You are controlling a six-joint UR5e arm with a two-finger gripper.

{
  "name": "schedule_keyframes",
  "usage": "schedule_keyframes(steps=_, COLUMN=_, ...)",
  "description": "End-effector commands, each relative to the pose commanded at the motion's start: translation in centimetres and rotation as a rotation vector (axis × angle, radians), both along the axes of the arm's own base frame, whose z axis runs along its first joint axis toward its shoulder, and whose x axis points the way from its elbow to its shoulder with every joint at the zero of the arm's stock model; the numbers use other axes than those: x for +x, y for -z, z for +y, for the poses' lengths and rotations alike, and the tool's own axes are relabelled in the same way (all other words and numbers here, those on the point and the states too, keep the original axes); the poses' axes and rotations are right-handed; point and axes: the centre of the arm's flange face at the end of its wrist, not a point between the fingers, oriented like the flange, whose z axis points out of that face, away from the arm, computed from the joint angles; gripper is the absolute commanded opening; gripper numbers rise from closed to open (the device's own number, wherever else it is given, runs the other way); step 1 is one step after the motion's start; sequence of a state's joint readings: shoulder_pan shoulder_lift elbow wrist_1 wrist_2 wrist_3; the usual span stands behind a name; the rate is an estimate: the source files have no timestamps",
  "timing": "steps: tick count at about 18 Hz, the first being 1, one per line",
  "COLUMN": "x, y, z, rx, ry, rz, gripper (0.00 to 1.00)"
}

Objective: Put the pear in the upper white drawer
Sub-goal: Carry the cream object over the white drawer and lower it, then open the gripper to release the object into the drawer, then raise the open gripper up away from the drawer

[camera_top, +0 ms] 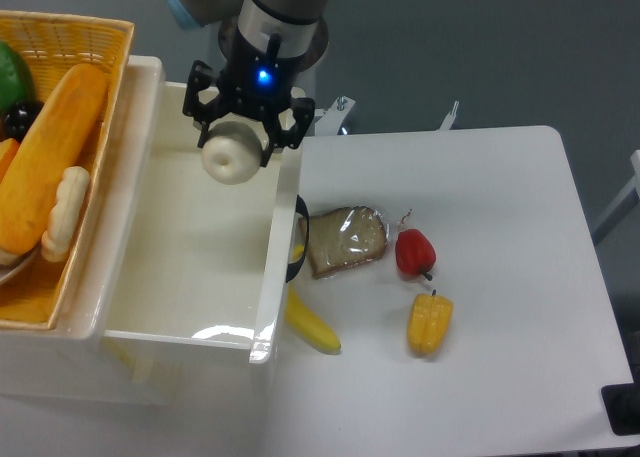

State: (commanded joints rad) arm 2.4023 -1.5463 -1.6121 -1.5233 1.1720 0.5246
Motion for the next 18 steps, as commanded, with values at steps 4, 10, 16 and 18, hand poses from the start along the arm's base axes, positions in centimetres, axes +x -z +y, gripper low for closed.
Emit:
schedule_keyframes(steps=4, x=0.6, y=1.0, z=0.4, rx=-0.014, ry=0.02, rz=-0.01, gripper=0.62)
schedule_keyframes(steps=10, x=0.5, y=1.4, z=0.8, rx=-0.02, ry=0.033, rz=0.002, gripper=0.88)
schedule_keyframes(steps=16, x=0.4, y=0.5, z=0.8, rx=-0.006, ry=0.034, rz=0.017, gripper=0.95)
schedule_keyframes(steps=18, x=0.4, y=0.2, z=0.7, rx=0.001, ry=0.042, rz=0.024, gripper=0.99)
